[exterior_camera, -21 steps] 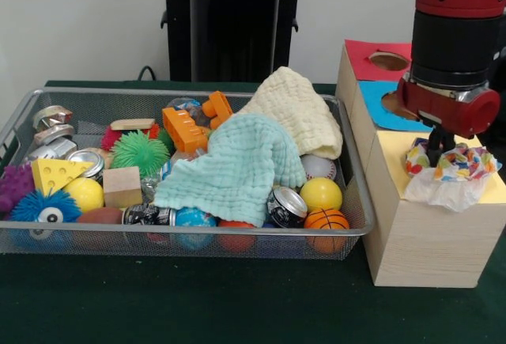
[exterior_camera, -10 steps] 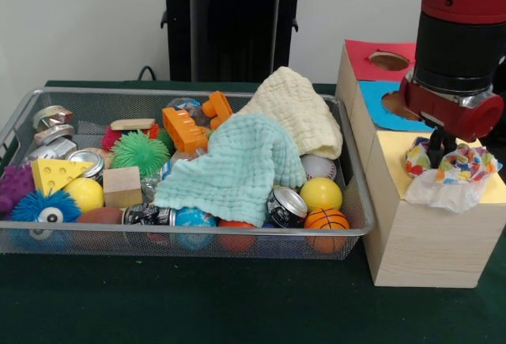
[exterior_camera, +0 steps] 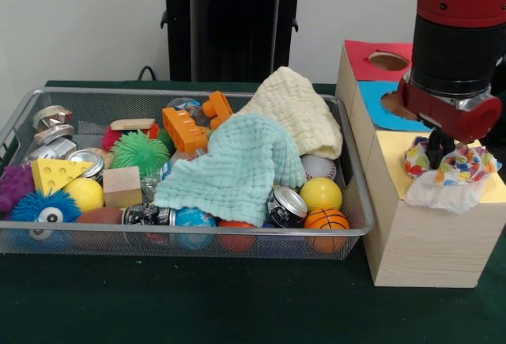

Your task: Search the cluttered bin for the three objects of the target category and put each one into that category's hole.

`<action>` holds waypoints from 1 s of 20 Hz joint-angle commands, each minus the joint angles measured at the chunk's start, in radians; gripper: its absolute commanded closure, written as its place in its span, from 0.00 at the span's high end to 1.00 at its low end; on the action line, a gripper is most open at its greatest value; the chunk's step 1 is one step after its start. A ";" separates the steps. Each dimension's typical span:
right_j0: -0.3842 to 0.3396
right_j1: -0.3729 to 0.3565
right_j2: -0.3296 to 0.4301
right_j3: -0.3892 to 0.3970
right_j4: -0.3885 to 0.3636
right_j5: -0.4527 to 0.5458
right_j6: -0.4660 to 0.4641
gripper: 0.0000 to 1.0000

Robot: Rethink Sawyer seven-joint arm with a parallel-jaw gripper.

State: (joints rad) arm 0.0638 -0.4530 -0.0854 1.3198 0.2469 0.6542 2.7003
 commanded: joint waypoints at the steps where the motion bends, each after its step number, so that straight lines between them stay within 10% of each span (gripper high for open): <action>1: -0.078 0.118 0.165 0.066 -0.005 0.051 -0.082 0.00; 20: -0.113 0.003 0.216 0.166 -0.036 0.140 -0.049 0.00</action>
State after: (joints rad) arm -0.0457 -0.4718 0.0436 1.3566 0.2448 0.6942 2.7003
